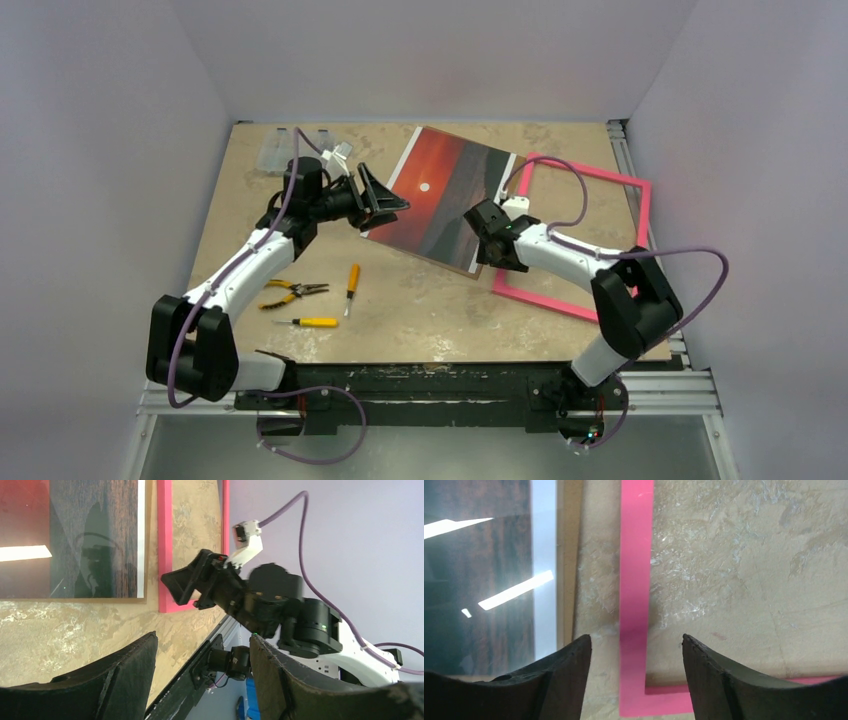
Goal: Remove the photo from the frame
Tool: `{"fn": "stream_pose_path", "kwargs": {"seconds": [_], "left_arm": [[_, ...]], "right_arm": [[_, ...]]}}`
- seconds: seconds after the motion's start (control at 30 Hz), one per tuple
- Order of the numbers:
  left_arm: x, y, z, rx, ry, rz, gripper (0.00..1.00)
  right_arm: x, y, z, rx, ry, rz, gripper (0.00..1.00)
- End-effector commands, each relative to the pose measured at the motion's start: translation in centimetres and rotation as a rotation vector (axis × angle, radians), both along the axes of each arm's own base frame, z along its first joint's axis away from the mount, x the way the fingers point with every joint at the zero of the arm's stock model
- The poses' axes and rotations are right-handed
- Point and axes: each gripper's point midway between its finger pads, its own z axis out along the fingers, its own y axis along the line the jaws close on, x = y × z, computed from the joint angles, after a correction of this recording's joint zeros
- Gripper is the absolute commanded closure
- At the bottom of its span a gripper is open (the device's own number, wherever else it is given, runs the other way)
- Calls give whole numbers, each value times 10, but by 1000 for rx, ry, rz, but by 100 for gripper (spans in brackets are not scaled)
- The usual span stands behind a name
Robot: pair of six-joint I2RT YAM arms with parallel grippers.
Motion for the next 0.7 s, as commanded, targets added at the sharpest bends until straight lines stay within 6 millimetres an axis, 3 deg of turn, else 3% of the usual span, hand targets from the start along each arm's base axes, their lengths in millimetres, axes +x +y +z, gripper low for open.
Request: {"fn": "stream_pose_path", "kwargs": {"seconds": [0.0,0.13,0.43,0.53,0.67], "left_arm": [[-2,-8,4,-12,-30,-30,34],[-5,-15,1,-4,-35,-58,33],[-17,-43,-27,78,-18,-177,32],[-20,-48,-41,145,-5,-205,32],[-18,-49,-55,213,-33,-230,32]], "right_arm": [[5,26,56,215,-129,60,30],[-4,44,66,358,-172,144,17],[-21,68,68,612,-285,215,18],[-27,68,78,684,-358,230,18],[-35,51,81,644,-399,221,18]]}}
